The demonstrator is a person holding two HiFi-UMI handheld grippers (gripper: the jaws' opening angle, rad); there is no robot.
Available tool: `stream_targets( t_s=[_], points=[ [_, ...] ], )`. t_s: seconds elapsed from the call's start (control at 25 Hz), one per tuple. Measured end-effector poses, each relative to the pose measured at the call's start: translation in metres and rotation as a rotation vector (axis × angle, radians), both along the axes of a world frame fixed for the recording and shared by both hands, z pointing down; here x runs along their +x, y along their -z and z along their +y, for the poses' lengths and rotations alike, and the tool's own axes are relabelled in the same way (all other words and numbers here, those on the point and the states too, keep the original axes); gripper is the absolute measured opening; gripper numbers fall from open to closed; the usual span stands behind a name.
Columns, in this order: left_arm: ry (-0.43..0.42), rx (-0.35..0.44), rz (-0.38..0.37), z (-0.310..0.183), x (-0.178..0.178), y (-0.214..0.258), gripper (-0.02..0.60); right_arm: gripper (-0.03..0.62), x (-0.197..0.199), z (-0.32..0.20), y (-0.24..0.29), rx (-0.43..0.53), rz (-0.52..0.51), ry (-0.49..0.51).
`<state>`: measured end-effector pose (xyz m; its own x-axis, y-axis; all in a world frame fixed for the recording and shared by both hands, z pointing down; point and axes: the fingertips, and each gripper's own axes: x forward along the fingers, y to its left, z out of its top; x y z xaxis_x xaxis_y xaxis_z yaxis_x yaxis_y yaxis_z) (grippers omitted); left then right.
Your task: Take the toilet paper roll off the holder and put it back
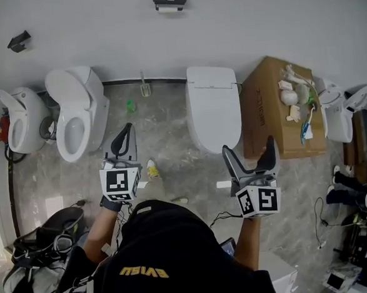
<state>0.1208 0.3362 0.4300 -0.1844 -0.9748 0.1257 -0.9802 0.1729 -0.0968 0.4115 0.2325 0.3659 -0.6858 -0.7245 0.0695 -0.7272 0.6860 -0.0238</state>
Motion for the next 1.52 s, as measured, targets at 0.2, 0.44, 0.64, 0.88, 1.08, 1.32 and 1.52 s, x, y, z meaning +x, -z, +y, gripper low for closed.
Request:
stream_targets(
  t_s=[0.2,0.44,0.64,0.88,1.08,1.32,1.52],
  points=[
    [-0.08,0.022,-0.161,-0.041,-0.026,0.01,0.012,0.583,-0.052,-0.042,0.013,0.018,0.022,-0.019],
    [-0.097,0.042,-0.08,-0.075,-0.089,0.01,0.012,0.583,-0.152,-0.077,0.029,0.054,0.041,0.036],
    [-0.101,0.034,-0.032,-0.085,-0.141,0.0,0.012,0.583,-0.215,-0.106,0.026,0.046,0.063,0.038],
    [-0.085,0.024,-0.009,-0.088,-0.197,-0.007,0.012,0.583,-0.274,-0.13,0.024,0.035,0.094,0.046],
    [-0.043,0.029,0.018,-0.096,-0.231,-0.011,0.012,0.583,-0.303,-0.149,0.023,0.03,0.114,0.051],
    [-0.043,0.022,0.022,-0.118,-0.253,-0.019,0.012,0.583,-0.333,-0.178,0.008,0.019,0.12,0.06],
    [-0.074,0.007,-0.046,-0.156,-0.265,-0.022,0.012,0.582,-0.359,-0.235,-0.007,0.003,0.092,0.065]
  ],
)
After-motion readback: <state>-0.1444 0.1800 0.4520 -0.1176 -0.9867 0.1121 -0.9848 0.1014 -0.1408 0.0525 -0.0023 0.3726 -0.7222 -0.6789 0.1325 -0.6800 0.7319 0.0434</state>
